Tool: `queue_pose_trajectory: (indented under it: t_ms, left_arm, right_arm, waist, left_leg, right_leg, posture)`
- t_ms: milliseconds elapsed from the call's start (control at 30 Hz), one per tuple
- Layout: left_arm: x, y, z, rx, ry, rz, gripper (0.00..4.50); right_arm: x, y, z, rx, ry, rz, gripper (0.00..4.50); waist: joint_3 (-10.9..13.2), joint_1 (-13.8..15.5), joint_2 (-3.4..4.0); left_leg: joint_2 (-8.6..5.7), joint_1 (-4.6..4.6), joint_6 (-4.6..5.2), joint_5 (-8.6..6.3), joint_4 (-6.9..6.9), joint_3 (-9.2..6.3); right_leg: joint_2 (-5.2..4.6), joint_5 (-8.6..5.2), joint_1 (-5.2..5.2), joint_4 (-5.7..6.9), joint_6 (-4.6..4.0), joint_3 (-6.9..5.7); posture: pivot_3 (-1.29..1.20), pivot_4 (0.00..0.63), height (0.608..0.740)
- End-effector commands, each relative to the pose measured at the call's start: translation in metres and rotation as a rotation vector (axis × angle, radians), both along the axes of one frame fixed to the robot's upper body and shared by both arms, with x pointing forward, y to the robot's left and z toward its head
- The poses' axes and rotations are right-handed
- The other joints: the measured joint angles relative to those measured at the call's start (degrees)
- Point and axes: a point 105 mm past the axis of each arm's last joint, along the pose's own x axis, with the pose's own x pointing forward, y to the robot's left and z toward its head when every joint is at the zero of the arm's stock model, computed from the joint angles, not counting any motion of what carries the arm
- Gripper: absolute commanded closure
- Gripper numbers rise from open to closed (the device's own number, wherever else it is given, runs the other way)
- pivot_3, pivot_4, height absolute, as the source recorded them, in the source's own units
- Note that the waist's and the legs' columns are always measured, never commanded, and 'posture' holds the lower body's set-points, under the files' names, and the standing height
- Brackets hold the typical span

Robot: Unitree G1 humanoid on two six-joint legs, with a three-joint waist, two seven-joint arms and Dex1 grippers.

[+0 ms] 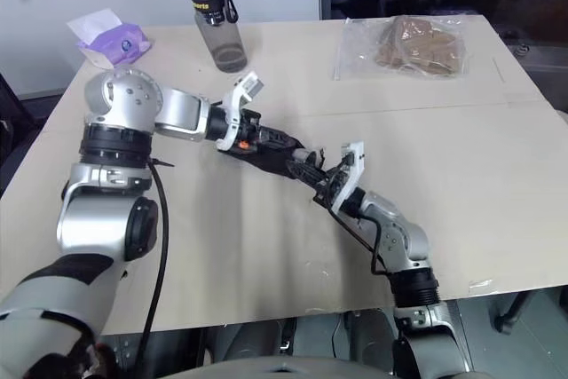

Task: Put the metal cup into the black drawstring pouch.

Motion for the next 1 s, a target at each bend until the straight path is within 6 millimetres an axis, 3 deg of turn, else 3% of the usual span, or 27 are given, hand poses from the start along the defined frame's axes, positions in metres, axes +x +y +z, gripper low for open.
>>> queue_pose_trajectory:
  t_ms: [33,467,700,1000]
  left_arm:
    - [-0.002,0.005,0.008,0.018,-0.06,-0.011,4.5]
    - [-0.002,0.03,-0.014,0.138,-0.161,-0.043,4.5]
    - [-0.011,0.019,-0.009,0.104,-0.184,-0.125,4.5]
    - [-0.024,0.002,-0.003,0.041,-0.152,-0.153,4.5]
  right_arm:
    - [-0.002,0.001,0.009,0.031,-0.022,0.013,4.37]
    - [-0.008,0.005,0.002,0.043,0.029,0.059,4.37]
    - [-0.004,0.013,0.002,-0.019,0.006,0.039,4.37]
    - [0.007,0.04,0.008,-0.148,-0.132,-0.014,4.37]
  waist:
    - [0.0,0.04,0.0]
    - [0.0,0.06,0.0]
    - [0.0,0.02,0.0]
    - [0.0,-0.07,0.0]
  left_leg:
    - [0.0,0.0,0.0,0.0,0.0,-0.01]
    - [0.0,0.0,0.0,0.0,-0.01,0.02]
    - [0.0,-0.01,0.01,0.0,-0.01,0.01]
    - [0.03,0.01,0.01,0.0,0.01,0.0]
  right_leg:
    - [0.0,0.0,0.0,0.0,0.0,-0.01]
    - [0.01,0.0,-0.03,0.0,0.0,0.03]
    - [0.02,0.0,-0.03,0.0,0.0,0.02]
    - [0.08,0.0,-0.03,0.04,0.0,0.03]
  posture:
    - [0.0,0.15,0.74]
    - [0.0,0.15,0.74]
    - [0.0,0.15,0.74]
    - [0.0,0.15,0.74]
